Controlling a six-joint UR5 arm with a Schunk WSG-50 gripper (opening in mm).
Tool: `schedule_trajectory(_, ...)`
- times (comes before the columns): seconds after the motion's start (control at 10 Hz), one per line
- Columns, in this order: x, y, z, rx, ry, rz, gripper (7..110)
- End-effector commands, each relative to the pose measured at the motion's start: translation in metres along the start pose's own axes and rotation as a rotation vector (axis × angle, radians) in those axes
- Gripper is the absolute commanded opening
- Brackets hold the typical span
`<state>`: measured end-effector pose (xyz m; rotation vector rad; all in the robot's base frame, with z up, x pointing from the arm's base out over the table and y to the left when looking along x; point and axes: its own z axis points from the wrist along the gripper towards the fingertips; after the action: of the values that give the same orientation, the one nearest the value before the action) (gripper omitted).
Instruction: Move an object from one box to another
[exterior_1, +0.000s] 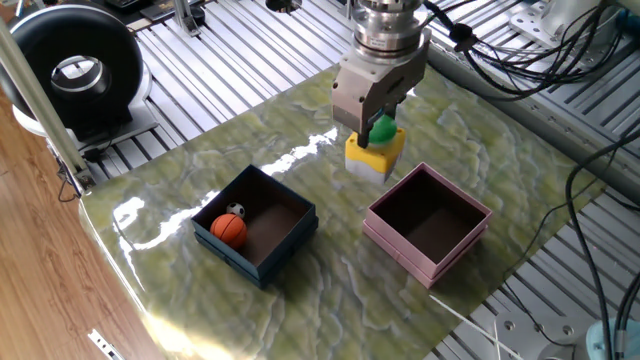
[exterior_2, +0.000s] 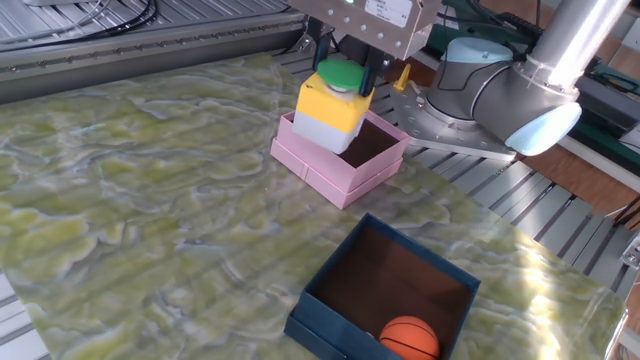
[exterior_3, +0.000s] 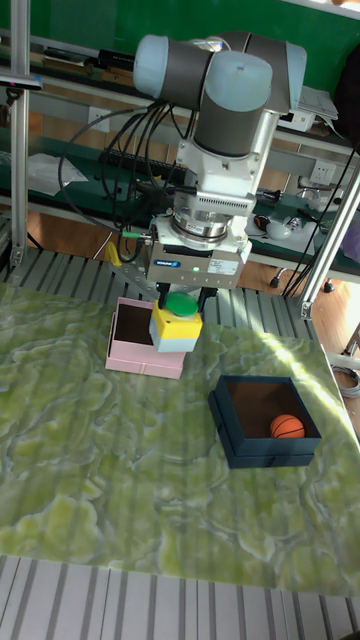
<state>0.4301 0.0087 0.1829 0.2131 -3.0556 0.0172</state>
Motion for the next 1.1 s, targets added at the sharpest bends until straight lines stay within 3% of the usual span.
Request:
schedule_trajectory(0.0, 0.027, 0.0, 0.005, -0.006, 0.017, 0.028, 7)
schedule_trajectory(0.1, 0.04, 0.001, 0.013, -0.011, 0.021, 0.053, 7)
schedule_trajectory(0.4, 0.052, -0.015, 0.027, 0.008, 0.014, 0.056, 7)
schedule_trajectory(0.6, 0.068, -0.019, 0.031, 0.006, 0.058, 0.08, 7)
schedule_trajectory(1.0, 0.078, -0.028, 0.04, 0.01, 0.075, 0.095, 7)
